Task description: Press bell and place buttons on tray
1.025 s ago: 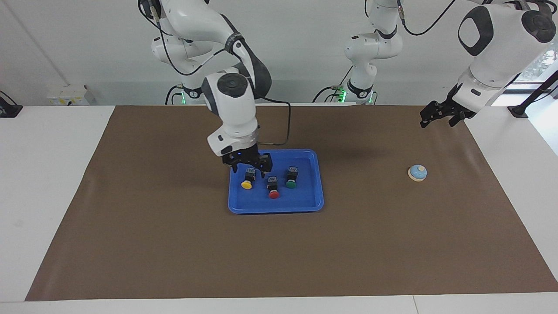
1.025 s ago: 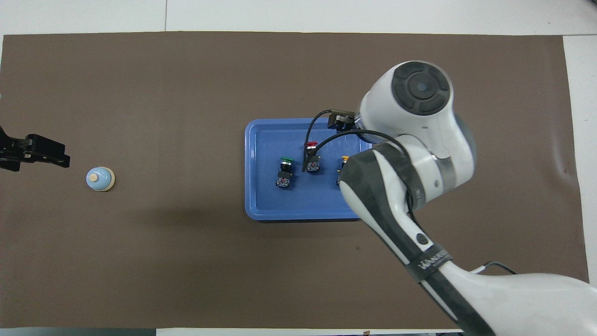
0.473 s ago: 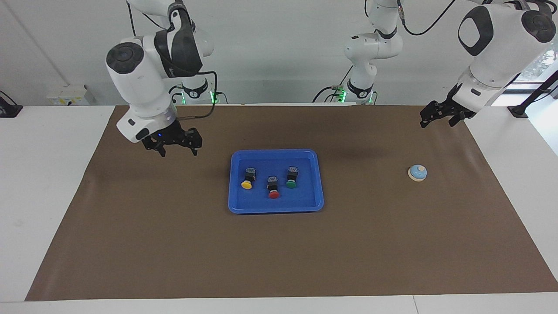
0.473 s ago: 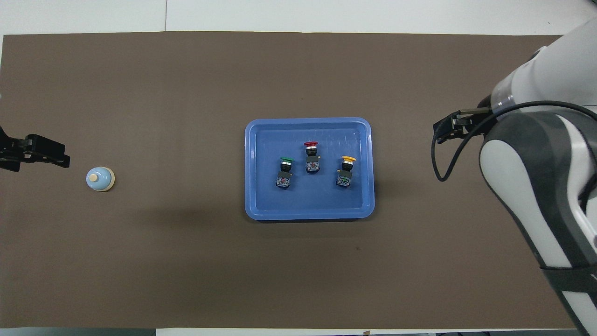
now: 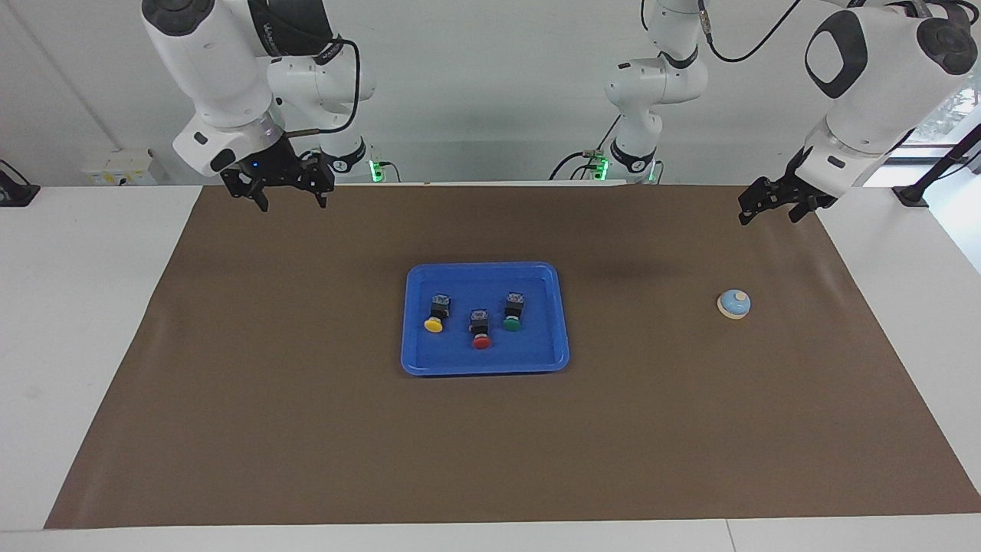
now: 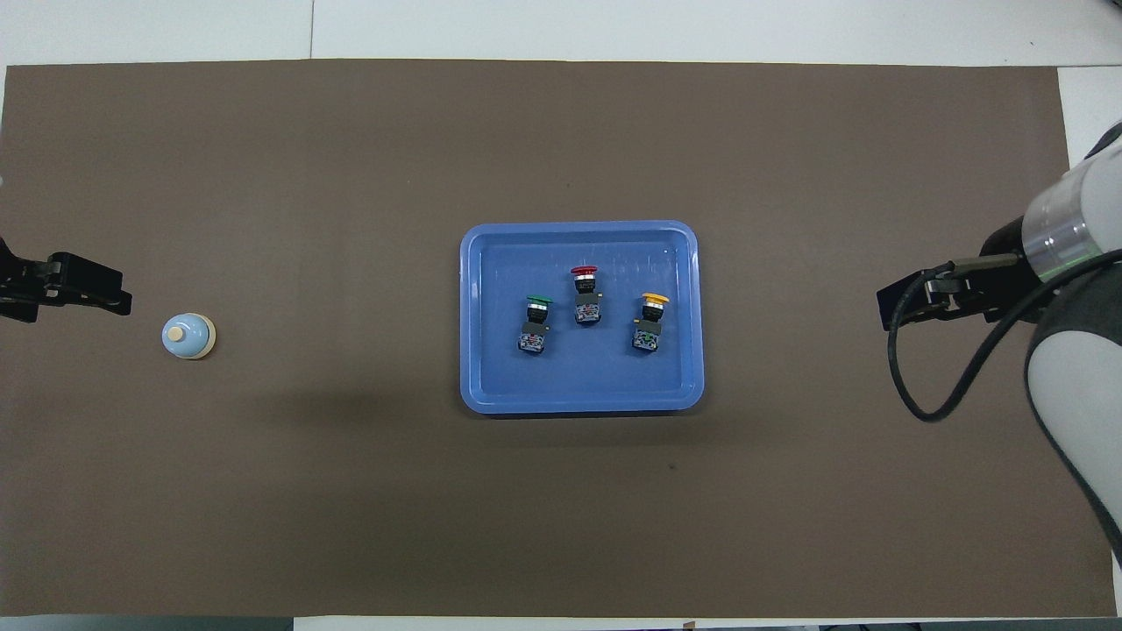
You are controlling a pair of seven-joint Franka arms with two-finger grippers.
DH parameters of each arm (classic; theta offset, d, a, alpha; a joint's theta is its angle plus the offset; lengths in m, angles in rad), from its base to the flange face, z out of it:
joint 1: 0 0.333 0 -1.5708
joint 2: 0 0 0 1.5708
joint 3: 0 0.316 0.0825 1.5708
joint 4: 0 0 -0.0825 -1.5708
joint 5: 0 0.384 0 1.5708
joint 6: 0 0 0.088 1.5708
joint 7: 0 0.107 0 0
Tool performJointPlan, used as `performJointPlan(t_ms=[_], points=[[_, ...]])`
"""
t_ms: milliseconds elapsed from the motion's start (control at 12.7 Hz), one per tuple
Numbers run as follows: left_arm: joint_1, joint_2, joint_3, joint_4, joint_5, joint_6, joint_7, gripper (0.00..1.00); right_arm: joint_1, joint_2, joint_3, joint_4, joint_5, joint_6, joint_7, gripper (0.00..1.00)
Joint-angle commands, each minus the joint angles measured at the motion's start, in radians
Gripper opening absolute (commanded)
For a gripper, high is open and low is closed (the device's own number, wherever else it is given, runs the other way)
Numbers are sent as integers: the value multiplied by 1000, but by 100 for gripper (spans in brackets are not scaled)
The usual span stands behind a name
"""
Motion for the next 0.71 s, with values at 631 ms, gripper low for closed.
performJointPlan(t_ms=[631], points=[[-14,4,2,55,-9,-10,-18,100,-42,15,9,61,-8,-58,-37,100]])
